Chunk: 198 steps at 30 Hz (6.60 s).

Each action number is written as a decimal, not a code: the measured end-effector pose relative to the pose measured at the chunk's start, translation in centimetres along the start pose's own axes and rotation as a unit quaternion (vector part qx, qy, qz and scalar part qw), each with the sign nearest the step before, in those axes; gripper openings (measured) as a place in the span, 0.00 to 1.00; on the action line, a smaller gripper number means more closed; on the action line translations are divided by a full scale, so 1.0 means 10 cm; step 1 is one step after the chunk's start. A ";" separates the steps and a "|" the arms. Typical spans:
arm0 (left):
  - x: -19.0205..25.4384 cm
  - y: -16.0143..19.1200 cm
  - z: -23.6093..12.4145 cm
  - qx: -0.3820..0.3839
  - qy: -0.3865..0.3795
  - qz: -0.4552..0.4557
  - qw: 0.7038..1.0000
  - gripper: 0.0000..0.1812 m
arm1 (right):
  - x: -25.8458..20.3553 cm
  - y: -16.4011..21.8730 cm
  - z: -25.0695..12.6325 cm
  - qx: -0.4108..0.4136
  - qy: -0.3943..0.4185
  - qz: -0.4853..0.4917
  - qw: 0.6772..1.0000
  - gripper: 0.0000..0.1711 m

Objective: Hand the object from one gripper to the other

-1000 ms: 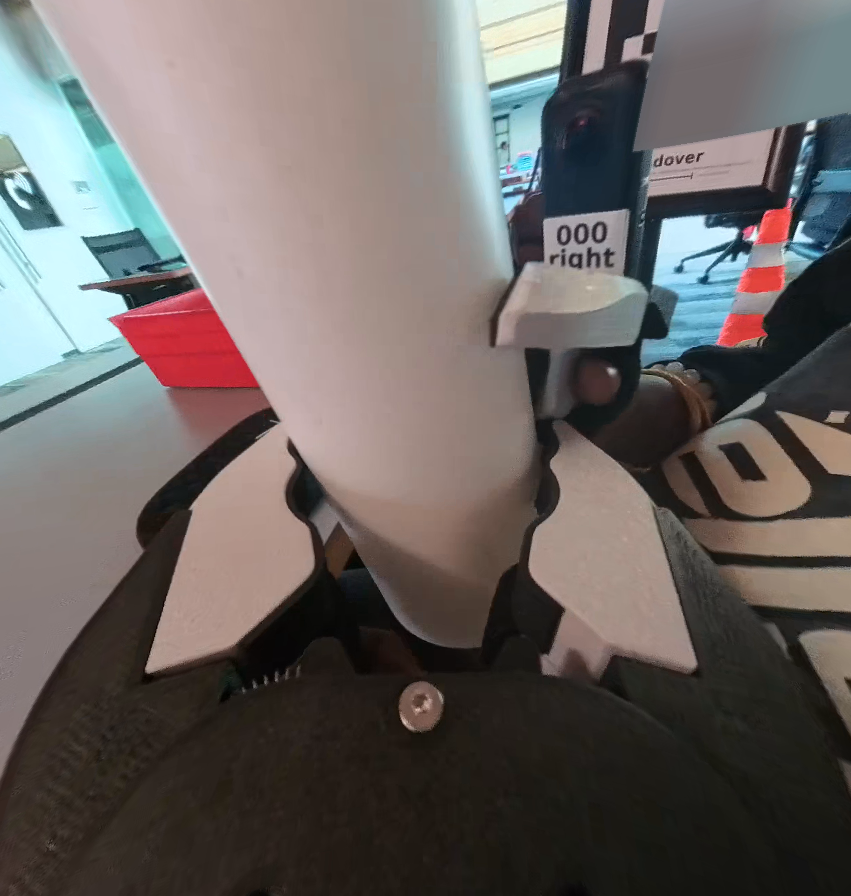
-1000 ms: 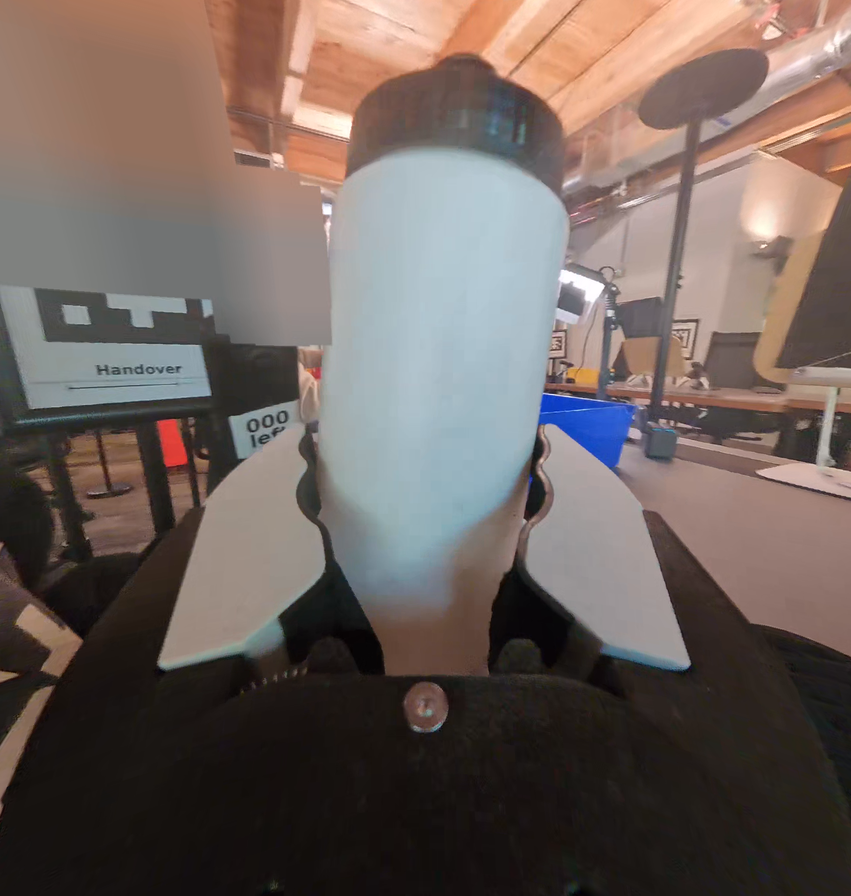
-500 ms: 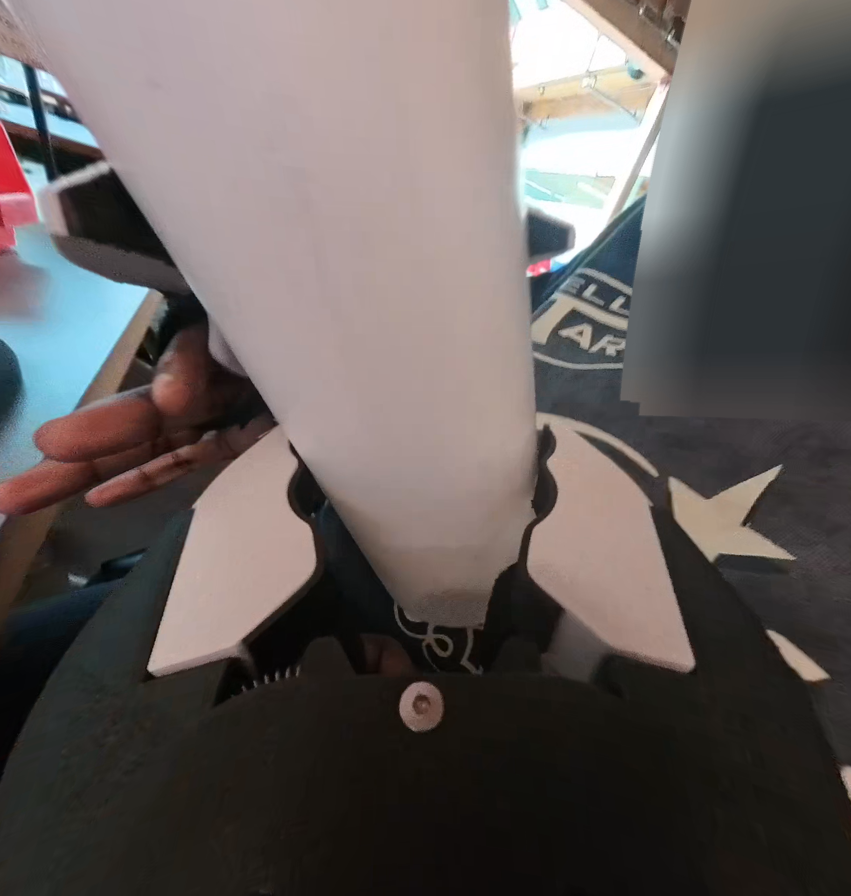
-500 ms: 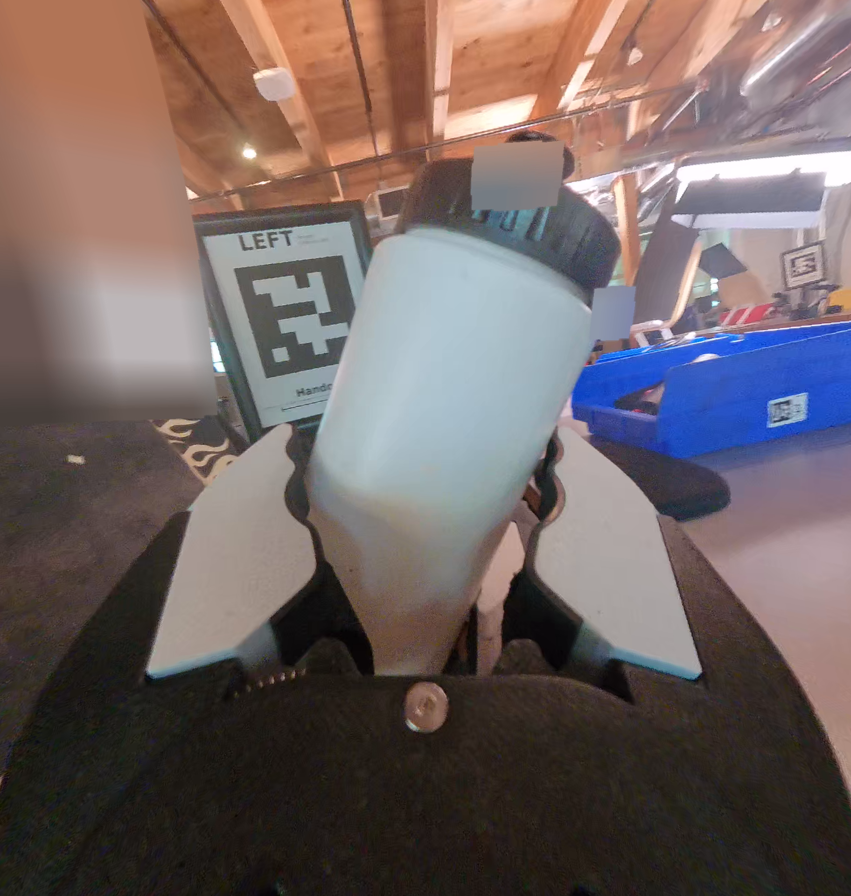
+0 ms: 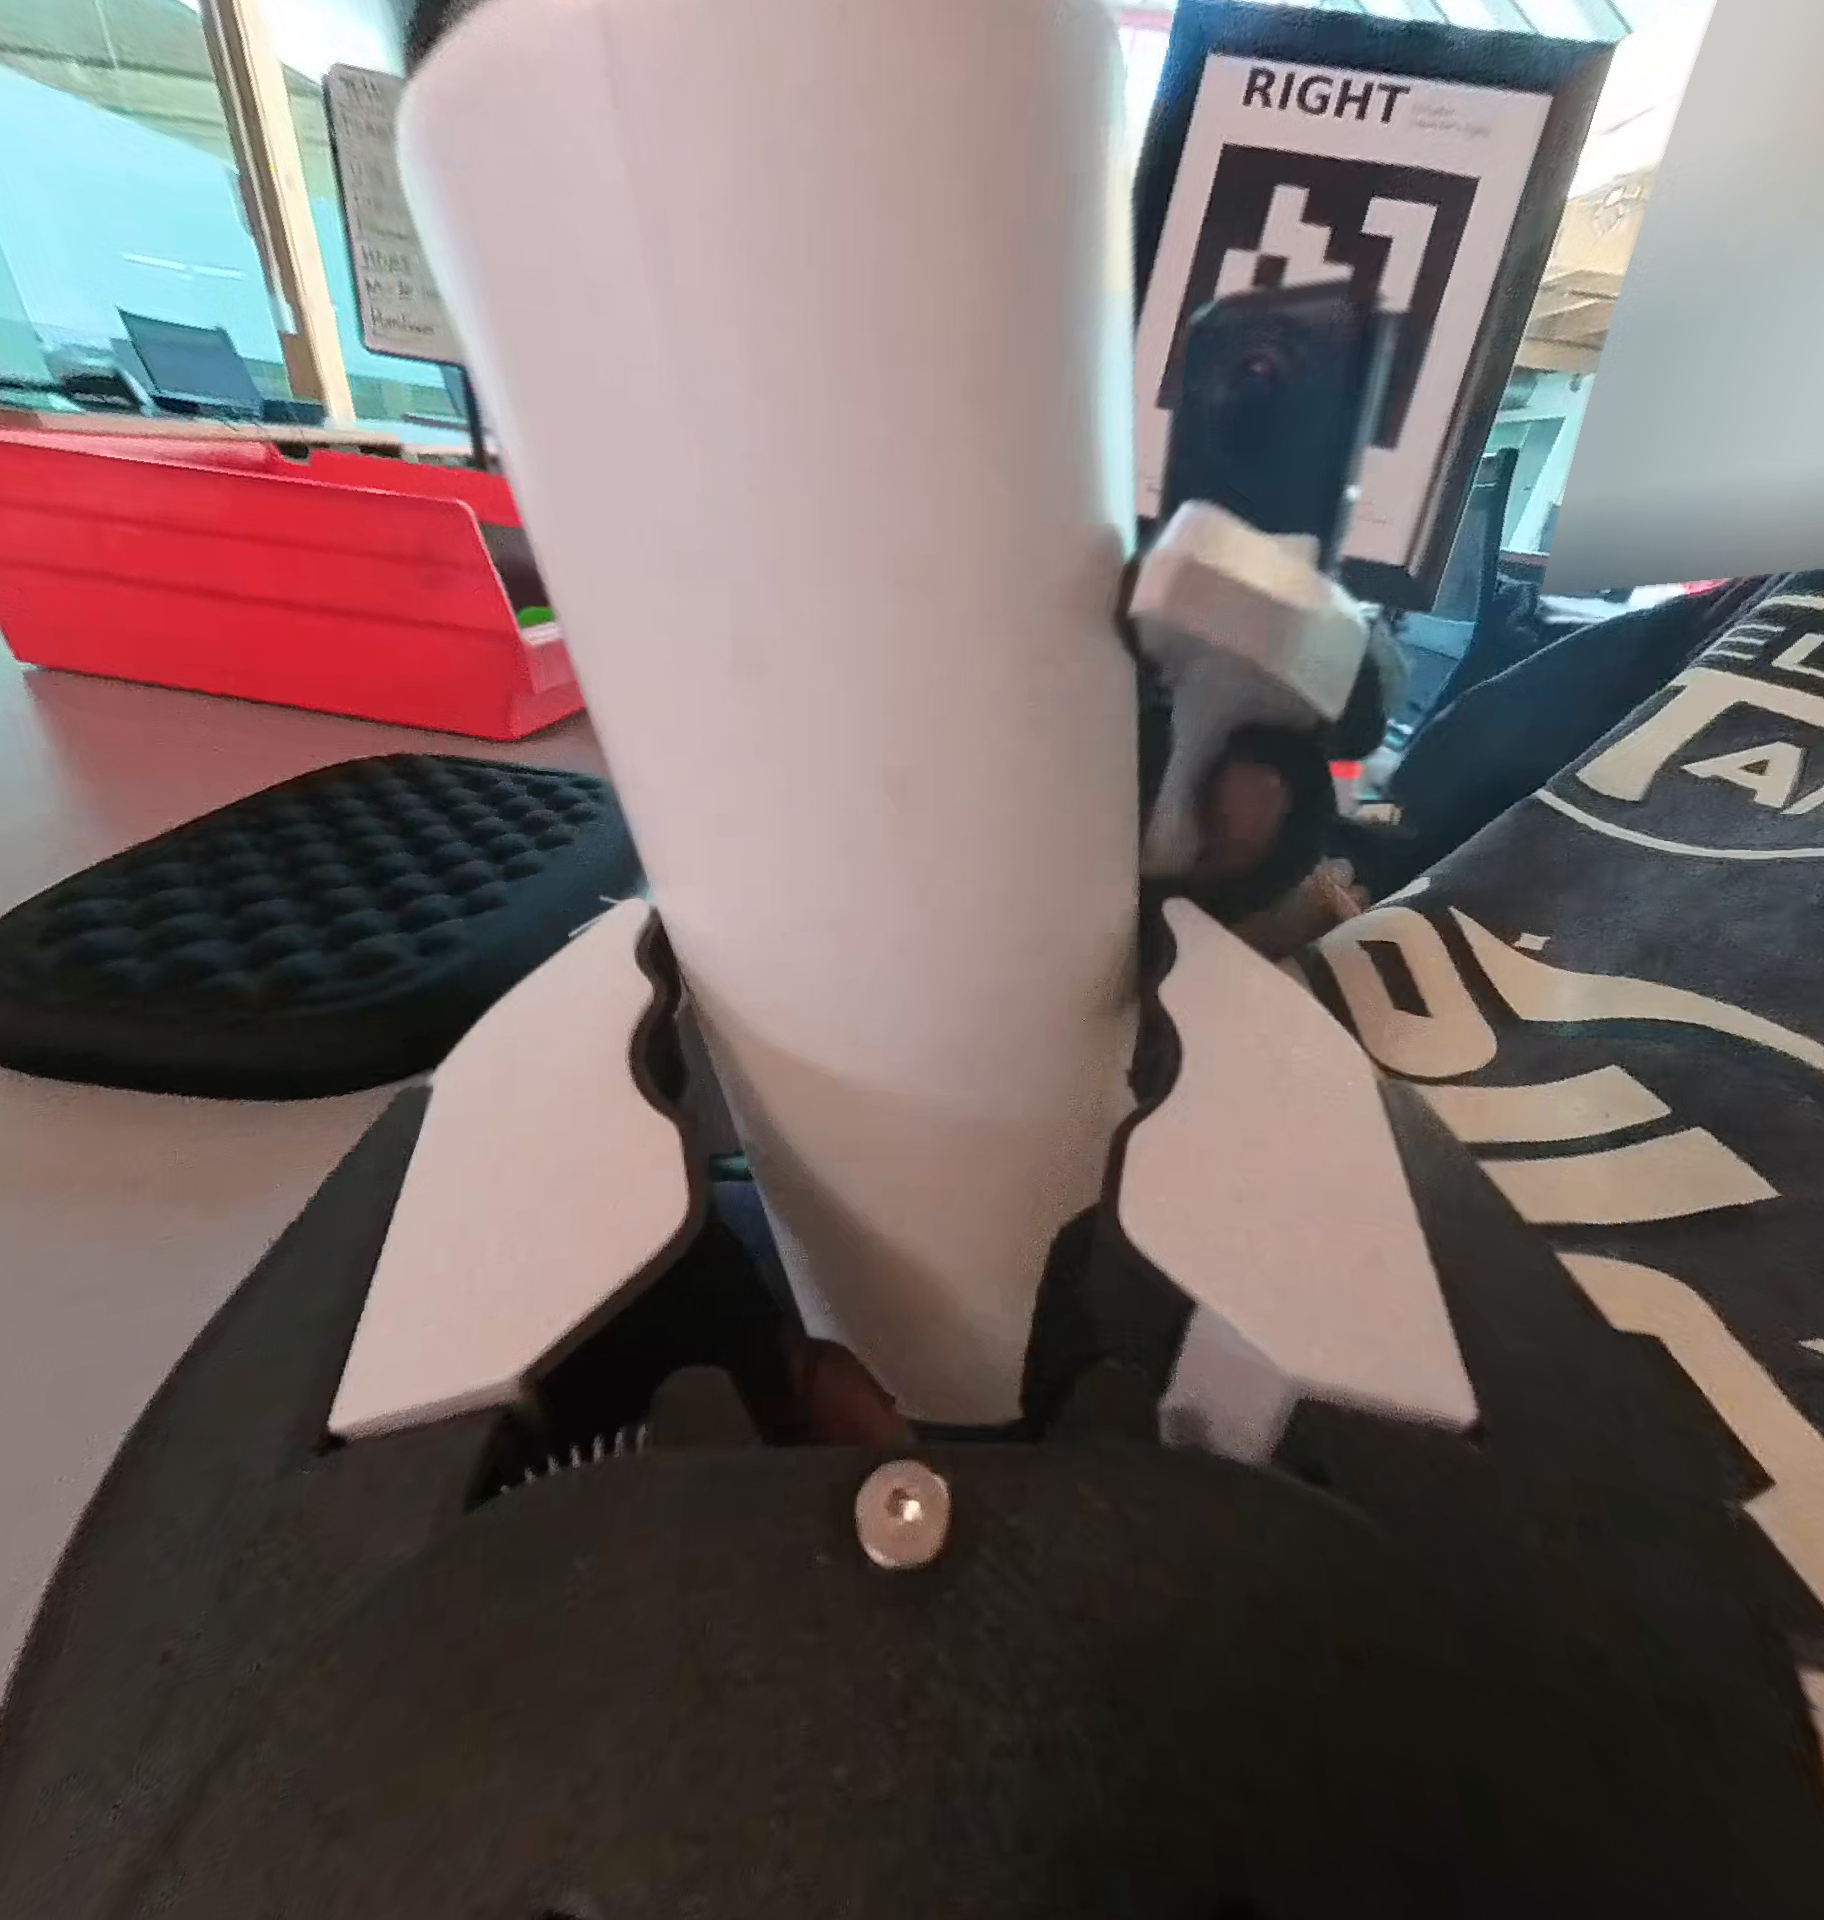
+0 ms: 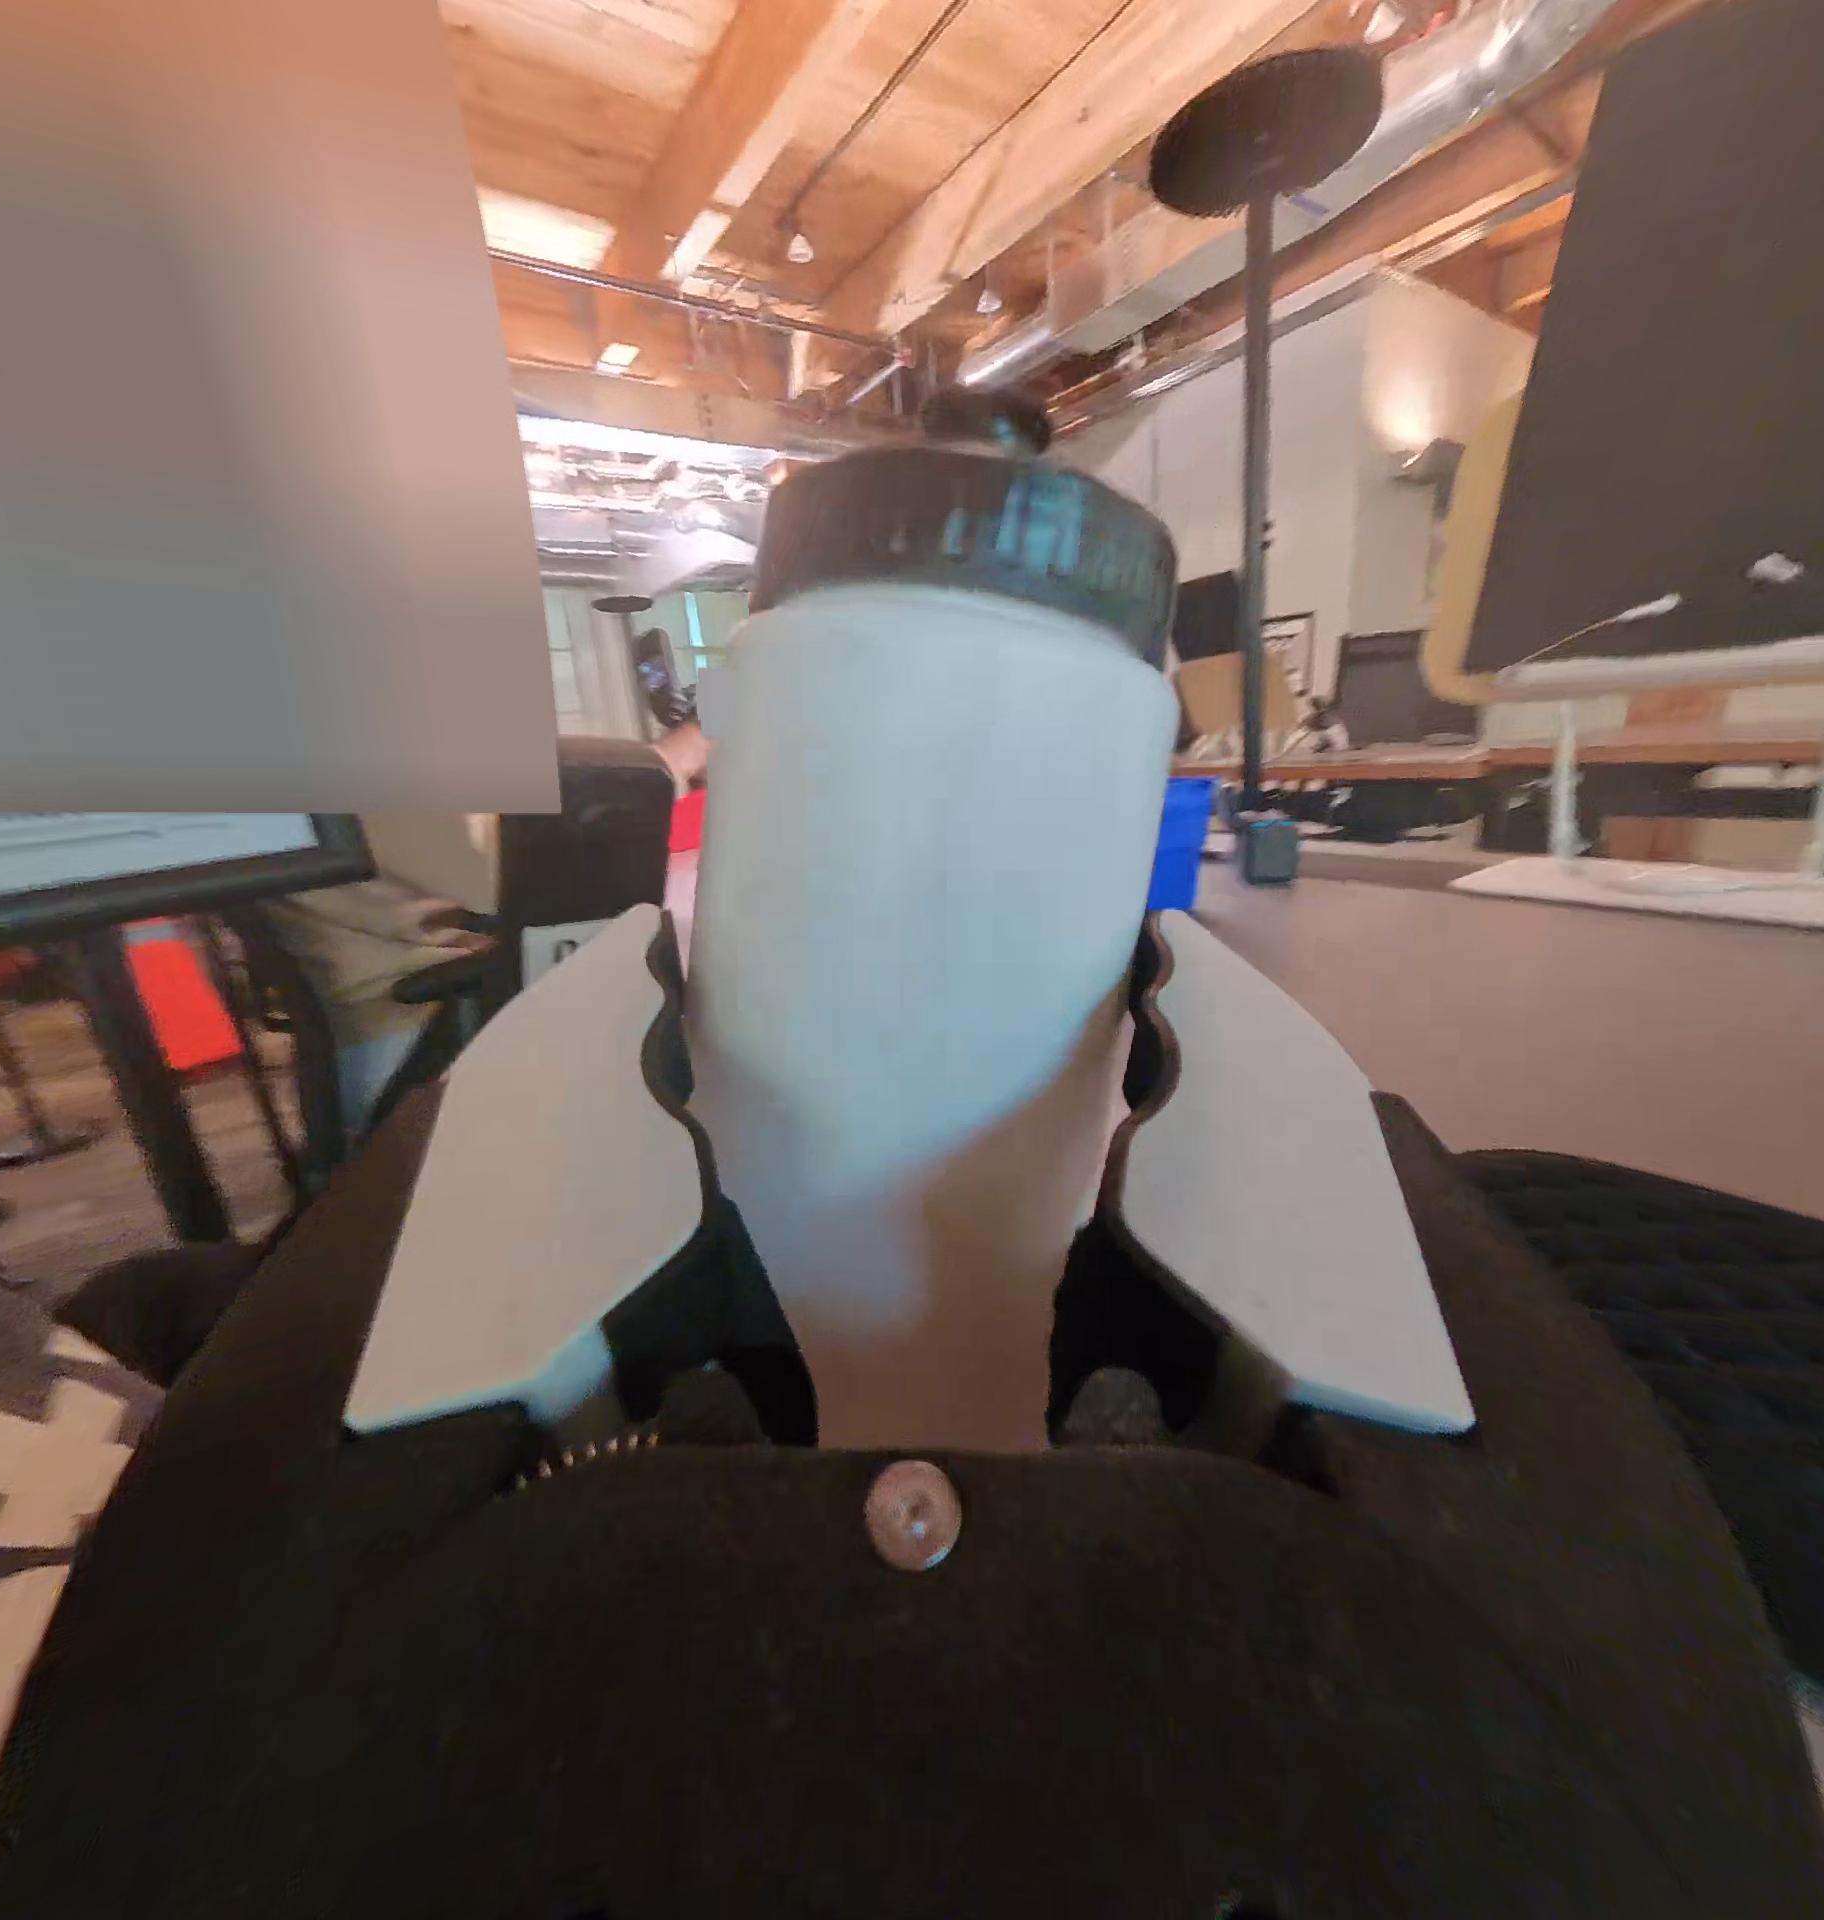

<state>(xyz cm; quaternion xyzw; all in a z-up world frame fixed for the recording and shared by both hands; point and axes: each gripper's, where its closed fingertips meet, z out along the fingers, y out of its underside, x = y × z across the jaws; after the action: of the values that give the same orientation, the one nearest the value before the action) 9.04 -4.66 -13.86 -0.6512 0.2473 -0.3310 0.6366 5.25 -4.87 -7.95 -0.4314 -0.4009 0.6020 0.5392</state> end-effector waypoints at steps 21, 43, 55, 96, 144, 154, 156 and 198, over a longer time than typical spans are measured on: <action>0.21 0.03 -0.03 0.018 0.143 -0.159 0.977 0.49 | -0.05 0.00 -0.10 -0.013 -0.182 0.191 0.965 0.49; 0.24 0.19 -0.03 -0.032 0.137 -0.136 0.981 0.49 | 0.03 0.07 -0.14 -0.031 -0.216 0.263 0.940 0.55; 0.52 0.26 -0.07 -0.066 0.225 -0.149 0.961 0.49 | -0.26 0.17 -0.20 -0.048 -0.282 0.257 0.923 0.48; -0.06 0.00 -0.04 0.044 0.054 -0.155 0.985 0.51 | 0.29 0.10 -0.10 -0.051 -0.094 0.231 0.967 0.50; 0.06 -0.19 -0.08 0.073 0.041 -0.075 0.994 0.46 | -0.04 0.01 -0.15 -0.032 -0.206 0.231 0.950 0.53; 0.14 -0.19 -0.09 0.069 0.107 -0.148 0.981 0.45 | -0.18 0.15 -0.13 -0.057 -0.236 0.266 0.933 0.49; -0.01 -0.17 -0.10 0.073 0.045 -0.113 0.990 0.44 | -0.03 0.20 -0.11 -0.059 -0.183 0.234 0.953 0.49; -0.80 -0.31 -0.53 0.171 -0.272 -0.026 0.947 0.44 | 0.82 -0.39 -0.35 0.038 0.016 0.086 0.995 0.52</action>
<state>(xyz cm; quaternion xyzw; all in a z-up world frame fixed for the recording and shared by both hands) -0.53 -2.05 -11.89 -0.6040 -0.0126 -0.1954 0.7726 9.42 3.76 -6.00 -0.4530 -0.3307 0.6542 0.5074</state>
